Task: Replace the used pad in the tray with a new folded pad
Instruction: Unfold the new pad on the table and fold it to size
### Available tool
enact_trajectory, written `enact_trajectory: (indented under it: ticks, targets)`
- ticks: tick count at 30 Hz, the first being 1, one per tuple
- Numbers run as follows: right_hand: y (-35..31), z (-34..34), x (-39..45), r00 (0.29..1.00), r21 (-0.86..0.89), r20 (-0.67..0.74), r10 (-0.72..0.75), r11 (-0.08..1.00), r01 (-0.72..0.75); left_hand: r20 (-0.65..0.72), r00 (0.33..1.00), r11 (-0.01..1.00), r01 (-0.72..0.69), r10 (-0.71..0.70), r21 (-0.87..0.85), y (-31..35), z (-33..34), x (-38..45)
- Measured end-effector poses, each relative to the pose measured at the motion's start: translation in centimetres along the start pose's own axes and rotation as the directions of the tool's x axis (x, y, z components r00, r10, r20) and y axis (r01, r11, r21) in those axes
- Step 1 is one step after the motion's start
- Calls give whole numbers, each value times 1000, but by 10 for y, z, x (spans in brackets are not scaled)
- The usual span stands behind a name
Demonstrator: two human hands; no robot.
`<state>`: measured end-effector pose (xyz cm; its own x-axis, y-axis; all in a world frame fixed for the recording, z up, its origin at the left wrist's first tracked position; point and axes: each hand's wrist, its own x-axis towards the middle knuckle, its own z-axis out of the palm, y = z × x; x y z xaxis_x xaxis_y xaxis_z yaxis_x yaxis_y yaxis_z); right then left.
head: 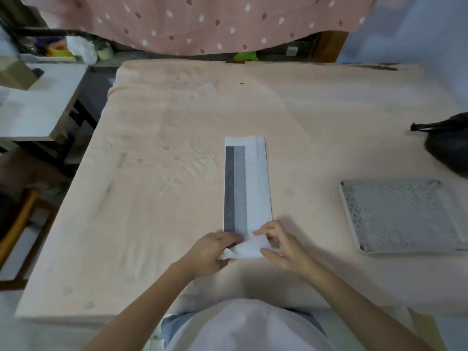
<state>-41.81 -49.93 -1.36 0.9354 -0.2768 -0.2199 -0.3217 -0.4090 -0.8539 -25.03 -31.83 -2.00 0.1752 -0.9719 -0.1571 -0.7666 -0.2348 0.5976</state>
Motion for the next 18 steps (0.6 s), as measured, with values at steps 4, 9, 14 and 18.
enact_trajectory:
  ticks: [4,9,14,18]
  targets:
    - [17,19,-20,991,-245,124,50,969,-18,11,995,962,-101,101,255,-3,27,-22]
    - [31,31,-28,953,-820,233,-195,486,301,6,995,904,-89,95,417,-3,40,-28]
    - [20,31,-21,958,-743,35,-283,634,214,-203,979,990,26,2,136,3,42,-18]
    - [7,23,13,947,-524,-320,-16,836,-163,-339,906,964,265,-255,-17,1,27,19]
